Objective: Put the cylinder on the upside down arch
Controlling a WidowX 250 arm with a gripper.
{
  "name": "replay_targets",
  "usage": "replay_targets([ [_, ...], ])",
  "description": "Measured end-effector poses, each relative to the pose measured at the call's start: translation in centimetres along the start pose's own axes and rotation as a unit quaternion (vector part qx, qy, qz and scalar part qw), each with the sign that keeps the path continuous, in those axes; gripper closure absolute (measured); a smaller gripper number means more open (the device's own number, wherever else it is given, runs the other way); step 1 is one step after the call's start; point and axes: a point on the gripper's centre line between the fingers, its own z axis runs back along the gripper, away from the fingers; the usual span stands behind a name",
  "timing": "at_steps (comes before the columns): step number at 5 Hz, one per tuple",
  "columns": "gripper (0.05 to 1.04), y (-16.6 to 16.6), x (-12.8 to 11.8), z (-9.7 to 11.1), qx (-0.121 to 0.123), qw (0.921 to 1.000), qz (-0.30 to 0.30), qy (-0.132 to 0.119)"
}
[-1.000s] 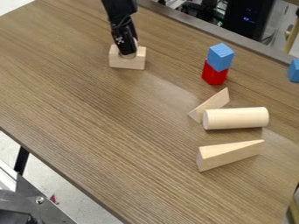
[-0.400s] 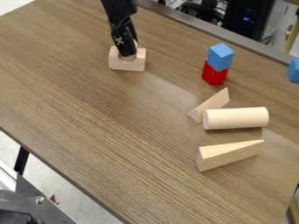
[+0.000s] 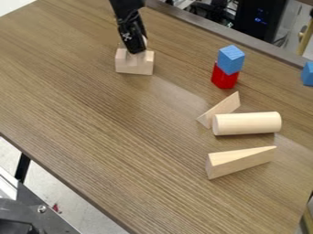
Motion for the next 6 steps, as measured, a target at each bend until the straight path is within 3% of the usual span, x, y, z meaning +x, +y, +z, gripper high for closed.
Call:
replay_targets([
  [2, 0.503, -0.43, -0.58, -0.47, -0.005, 1.0, 0.003, 0.004],
  [5, 0.503, 0.05, -1.02, -0.47, 0.01, 0.9998, 0.0, 0.016],
  [6, 0.444, -0.01, -1.2, -0.51, 0.008, 0.9997, 0.006, 0.021],
])
